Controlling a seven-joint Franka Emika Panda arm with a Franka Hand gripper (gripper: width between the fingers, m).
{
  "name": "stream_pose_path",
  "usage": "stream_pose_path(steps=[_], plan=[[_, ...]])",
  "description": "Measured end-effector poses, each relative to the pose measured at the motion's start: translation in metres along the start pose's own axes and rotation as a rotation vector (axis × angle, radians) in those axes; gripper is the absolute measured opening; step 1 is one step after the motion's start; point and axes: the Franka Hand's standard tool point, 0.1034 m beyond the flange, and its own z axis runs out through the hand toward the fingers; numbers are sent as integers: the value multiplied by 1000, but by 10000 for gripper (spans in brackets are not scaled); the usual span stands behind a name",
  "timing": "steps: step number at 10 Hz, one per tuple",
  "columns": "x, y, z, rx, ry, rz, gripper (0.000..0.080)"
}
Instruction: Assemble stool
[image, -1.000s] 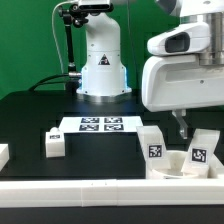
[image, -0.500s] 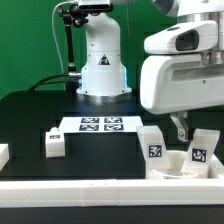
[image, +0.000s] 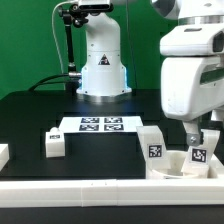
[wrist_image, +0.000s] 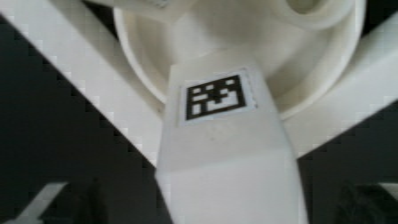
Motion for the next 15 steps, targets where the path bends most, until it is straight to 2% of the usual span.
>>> stream_pose_path(steps=[3,6,7,8,11,15], plan=[[-11,8,2,-11,-22,-224,649],[-17,9,8,-10,-36,-216,649],[-18,10,7,-10,-36,-215,536],[-18,10,8,-9,-36,-212,352],[-19,9,7,-5,-39,-180,343],[-24,13,6,-4,-45,214,343]])
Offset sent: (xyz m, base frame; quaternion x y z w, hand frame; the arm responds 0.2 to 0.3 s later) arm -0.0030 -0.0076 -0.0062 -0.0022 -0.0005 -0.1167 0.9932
